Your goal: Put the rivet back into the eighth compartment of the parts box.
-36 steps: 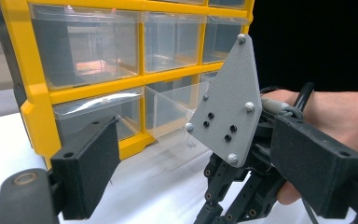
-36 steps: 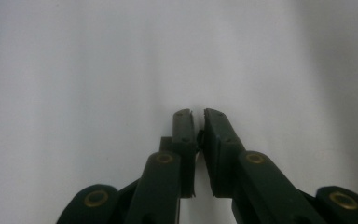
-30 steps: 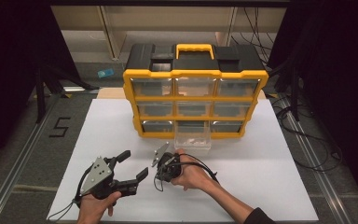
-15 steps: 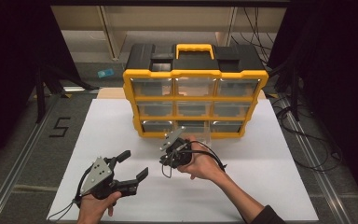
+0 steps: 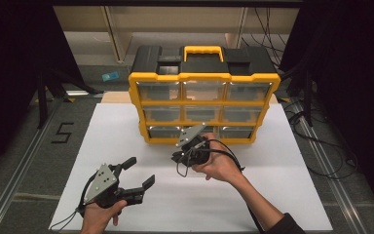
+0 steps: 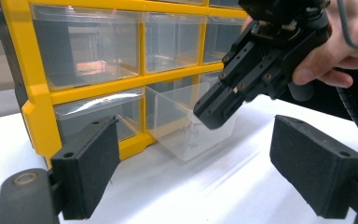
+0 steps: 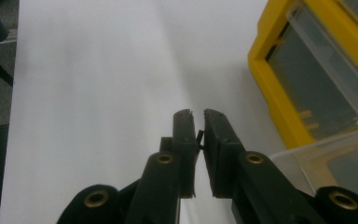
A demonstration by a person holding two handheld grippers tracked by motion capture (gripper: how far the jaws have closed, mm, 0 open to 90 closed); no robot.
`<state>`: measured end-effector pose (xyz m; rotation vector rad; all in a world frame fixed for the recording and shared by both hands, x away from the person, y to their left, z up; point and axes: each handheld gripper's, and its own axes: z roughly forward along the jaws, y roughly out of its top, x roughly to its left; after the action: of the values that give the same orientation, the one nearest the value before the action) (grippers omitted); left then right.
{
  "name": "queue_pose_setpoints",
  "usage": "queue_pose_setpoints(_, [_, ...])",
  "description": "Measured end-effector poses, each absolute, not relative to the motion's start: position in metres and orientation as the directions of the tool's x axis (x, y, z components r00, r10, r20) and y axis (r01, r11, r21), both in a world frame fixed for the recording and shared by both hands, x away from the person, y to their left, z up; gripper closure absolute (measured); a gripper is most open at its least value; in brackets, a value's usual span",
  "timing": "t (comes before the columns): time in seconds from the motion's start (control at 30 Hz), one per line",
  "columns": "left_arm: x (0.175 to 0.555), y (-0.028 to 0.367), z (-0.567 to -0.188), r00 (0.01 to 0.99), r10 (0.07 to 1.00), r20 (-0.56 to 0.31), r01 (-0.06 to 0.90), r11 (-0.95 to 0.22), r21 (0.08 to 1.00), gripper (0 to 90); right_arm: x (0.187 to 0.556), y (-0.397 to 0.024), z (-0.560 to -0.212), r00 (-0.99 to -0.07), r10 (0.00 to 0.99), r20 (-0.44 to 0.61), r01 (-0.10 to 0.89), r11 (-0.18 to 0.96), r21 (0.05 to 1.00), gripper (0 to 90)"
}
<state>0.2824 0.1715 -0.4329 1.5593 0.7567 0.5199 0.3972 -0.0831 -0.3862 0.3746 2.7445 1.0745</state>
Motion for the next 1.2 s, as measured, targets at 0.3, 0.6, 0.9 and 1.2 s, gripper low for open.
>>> queue_pose_setpoints(0.3, [0.282, 0.171, -0.433, 0.682, 0.724, -0.103, 0.166, -0.016, 0.986, 15.9, 0.402, -0.097, -0.373, -0.944, 0.322, -0.069, 0.179, 0.678, 0.713, 83.6])
queue_pose_setpoints(0.6, [0.282, 0.171, -0.433, 0.682, 0.724, -0.105, 0.166, -0.013, 0.986, 15.9, 0.408, -0.108, -0.368, -0.934, 0.351, -0.065, 0.196, 0.657, 0.728, 83.6])
queue_pose_setpoints(0.9, [0.282, 0.171, -0.433, 0.681, 0.725, -0.102, 0.168, -0.019, 0.986, 15.9, 0.416, -0.118, -0.368, -0.915, 0.396, -0.077, 0.212, 0.635, 0.743, 83.6])
queue_pose_setpoints(1.2, [0.283, 0.171, -0.433, 0.682, 0.724, -0.104, 0.167, -0.016, 0.986, 15.9, 0.427, -0.131, -0.370, -0.897, 0.434, -0.085, 0.237, 0.634, 0.736, 83.6])
